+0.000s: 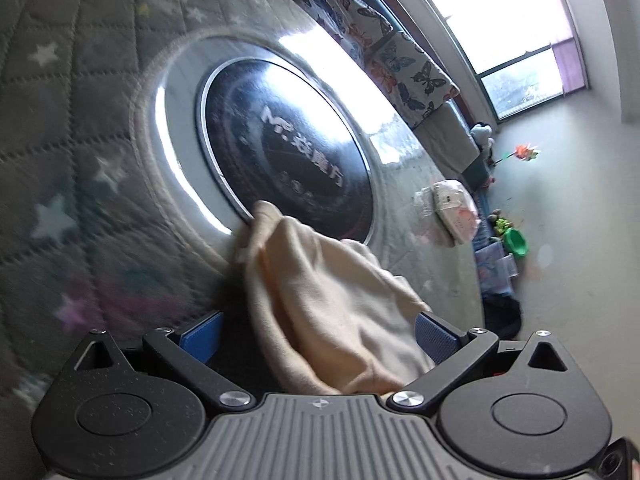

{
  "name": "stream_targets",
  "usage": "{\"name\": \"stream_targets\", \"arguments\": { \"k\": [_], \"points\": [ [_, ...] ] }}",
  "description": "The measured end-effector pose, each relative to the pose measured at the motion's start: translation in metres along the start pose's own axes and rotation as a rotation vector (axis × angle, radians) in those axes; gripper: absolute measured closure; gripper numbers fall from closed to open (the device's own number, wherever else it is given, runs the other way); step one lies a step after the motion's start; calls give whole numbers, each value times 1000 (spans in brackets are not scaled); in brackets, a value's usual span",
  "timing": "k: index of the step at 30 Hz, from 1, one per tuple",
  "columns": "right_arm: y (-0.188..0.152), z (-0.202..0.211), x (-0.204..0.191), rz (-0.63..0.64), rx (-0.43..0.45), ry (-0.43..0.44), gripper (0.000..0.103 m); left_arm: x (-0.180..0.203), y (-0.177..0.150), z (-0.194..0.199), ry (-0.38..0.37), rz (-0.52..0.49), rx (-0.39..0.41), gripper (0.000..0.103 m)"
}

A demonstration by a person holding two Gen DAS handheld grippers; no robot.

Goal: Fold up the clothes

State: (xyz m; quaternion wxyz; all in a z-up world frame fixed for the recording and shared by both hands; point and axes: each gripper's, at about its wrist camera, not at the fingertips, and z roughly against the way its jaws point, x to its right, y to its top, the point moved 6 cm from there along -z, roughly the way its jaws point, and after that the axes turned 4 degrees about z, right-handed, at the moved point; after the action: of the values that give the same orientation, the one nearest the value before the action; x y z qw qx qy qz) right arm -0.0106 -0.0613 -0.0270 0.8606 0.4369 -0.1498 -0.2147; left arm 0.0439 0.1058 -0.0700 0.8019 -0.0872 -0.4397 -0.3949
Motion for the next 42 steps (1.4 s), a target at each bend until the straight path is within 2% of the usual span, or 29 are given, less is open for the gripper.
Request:
{"name": "stream_targets", "arguments": {
  "k": [2,4,5,6,7,9,11,12,13,15,17,19,23,27,29,33,38,41,42],
  "points": [
    [-2,1,0,-6,6,10,91,0,-1,-7,-30,31,-20,26],
    [-3,2,-1,-9,10,17,91,-4,-4,-13,-43,60,-35,48],
    [-4,2,-1,-9,11,20,91,-6,-4,-15,-41,68,-35,54],
    [-4,-1,-1,-16,9,23,90,-9,-5,-16,-38,76,-35,66],
    [-6,0,0,-25,8,23,87,-12,-5,-17,-39,82,-35,75],
    [-11,3,1,-42,9,29,84,-17,-4,-18,-41,92,-36,80],
    [-15,9,5,-65,19,24,82,-20,-4,-18,-51,96,-37,81],
    [-18,13,9,-81,21,14,79,-19,-4,-17,-49,89,-36,81],
    [-21,17,12,-97,24,3,71,-19,-5,-17,-47,81,-36,81],
    [-29,25,26,-134,25,-43,68,-16,-5,-17,-39,57,-32,81],
    [-37,32,44,-176,22,-98,67,-15,-5,-17,-35,48,-30,80],
    [-47,38,65,-224,17,-162,60,-15,-6,-16,-31,39,-28,80],
    [-69,51,107,-327,1,-296,56,-12,-7,-15,-17,8,-22,80],
    [-97,58,149,-456,-12,-394,55,-5,-9,-16,13,-55,-7,80],
    [-110,59,166,-526,-14,-409,55,-2,-11,-16,25,-79,-1,80],
    [-126,57,181,-629,-8,-378,56,0,-11,-17,38,-97,4,80],
    [-128,51,183,-643,15,-359,59,5,-13,-20,53,-135,14,80],
    [-124,46,179,-634,14,-355,68,10,-16,-22,74,-180,21,80],
    [-121,44,177,-630,13,-344,76,12,-16,-23,82,-195,23,80]
  ]
}}
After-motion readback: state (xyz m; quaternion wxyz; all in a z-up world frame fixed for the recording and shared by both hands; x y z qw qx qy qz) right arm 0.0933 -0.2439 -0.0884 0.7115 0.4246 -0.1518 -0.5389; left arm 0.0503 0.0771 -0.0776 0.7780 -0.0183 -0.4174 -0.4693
